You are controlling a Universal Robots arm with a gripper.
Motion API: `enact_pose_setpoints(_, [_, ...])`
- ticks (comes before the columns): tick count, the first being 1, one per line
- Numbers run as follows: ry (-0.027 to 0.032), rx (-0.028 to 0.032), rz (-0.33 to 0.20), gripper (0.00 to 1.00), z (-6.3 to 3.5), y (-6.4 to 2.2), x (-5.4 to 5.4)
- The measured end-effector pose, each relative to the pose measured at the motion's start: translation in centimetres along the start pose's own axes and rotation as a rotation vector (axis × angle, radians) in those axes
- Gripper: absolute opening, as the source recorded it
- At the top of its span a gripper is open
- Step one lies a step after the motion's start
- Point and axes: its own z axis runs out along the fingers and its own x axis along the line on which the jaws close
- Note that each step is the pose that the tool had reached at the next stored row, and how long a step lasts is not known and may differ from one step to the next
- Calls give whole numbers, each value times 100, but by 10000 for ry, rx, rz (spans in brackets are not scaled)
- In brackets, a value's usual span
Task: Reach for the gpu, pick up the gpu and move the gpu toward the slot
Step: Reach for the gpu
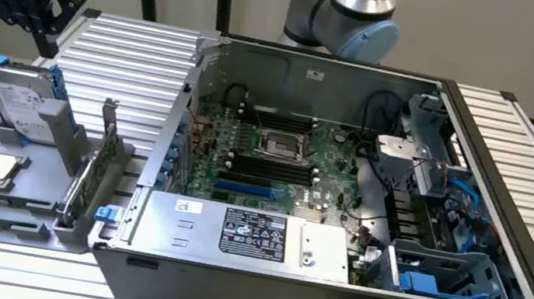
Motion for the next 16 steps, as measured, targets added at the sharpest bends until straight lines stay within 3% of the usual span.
enact_pose_setpoints(13, [1, 0, -18, 11, 0, 0, 0])
enact_pose_setpoints(16, [0, -1, -17, 11, 1, -18, -51])
